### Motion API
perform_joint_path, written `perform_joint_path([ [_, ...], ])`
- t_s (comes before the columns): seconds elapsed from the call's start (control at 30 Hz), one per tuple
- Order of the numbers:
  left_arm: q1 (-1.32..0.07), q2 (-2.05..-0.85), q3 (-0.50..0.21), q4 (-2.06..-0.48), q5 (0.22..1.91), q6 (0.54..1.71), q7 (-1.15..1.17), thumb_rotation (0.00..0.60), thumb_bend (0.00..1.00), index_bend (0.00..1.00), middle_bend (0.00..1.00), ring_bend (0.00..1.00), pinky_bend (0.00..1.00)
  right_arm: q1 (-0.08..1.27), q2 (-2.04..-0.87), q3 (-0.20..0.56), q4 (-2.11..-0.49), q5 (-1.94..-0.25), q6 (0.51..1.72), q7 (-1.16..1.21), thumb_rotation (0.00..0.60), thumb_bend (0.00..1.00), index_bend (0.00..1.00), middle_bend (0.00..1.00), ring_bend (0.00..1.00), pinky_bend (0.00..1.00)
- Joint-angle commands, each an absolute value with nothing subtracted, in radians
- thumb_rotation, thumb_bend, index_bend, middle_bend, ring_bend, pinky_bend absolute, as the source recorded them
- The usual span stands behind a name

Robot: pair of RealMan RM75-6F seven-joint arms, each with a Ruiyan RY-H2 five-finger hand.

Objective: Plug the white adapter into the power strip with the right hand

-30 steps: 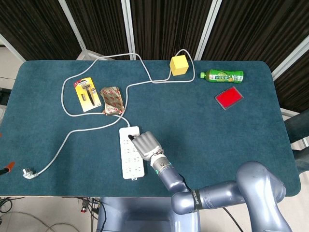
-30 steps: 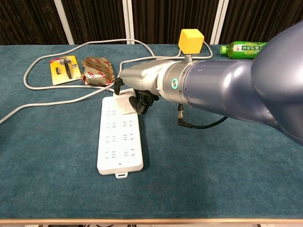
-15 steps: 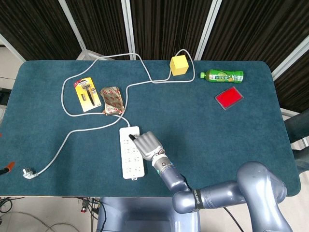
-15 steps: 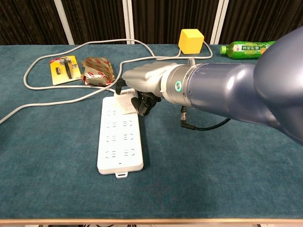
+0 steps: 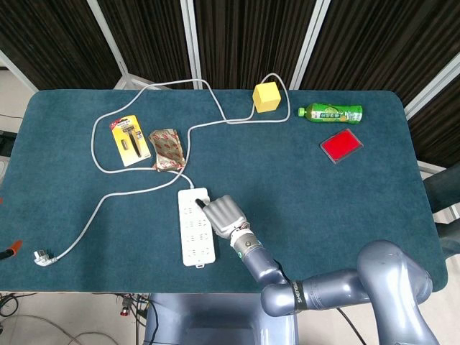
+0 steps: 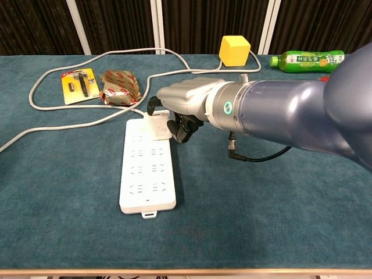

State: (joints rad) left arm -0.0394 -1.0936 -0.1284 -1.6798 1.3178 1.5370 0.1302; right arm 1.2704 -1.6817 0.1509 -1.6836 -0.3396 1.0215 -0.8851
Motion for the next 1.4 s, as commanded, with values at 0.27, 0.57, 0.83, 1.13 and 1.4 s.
perform_joint_path([
  [0.27,-0.038,-1.093,-0.13,-1.679,1.316,1.539,0.129,0.6,0.1,0.22,0.0,0.0,0.0,1.263,-1.675,0.141,-1.691,-0.35,1.015,-0.876,0.6,0.82,0.45,0.86,0.83,0.81],
  [0.57,-0.038,-1.093,-0.131,-1.679,1.315,1.541,0.128,0.6,0.1,0.22,0.0,0.0,0.0,1.26,-1.678,0.134,-1.688,-0.359,1.01,-0.87,0.6,0.82,0.48,0.86,0.83,0.81],
  [0.83,-0.037,-1.091,-0.133,-1.679,1.314,1.541,0.123,0.6,0.1,0.22,0.0,0.0,0.0,1.255,-1.675,0.13,-1.699,-0.368,1.015,-0.865,0.6,0.82,0.49,0.86,0.83,0.81],
  [1.13,-0.034,-1.088,-0.134,-1.678,1.313,1.545,0.116,0.6,0.1,0.22,0.0,0.0,0.0,1.229,-1.648,0.197,-1.742,-0.439,1.089,-0.797,0.6,0.82,0.39,0.85,0.83,0.81],
  [1.4,-0.032,-1.089,-0.135,-1.678,1.314,1.549,0.116,0.6,0.1,0.22,0.0,0.0,0.0,1.144,-1.544,0.315,-1.813,-0.545,1.165,-0.628,0.6,0.63,0.18,0.48,0.57,0.68],
])
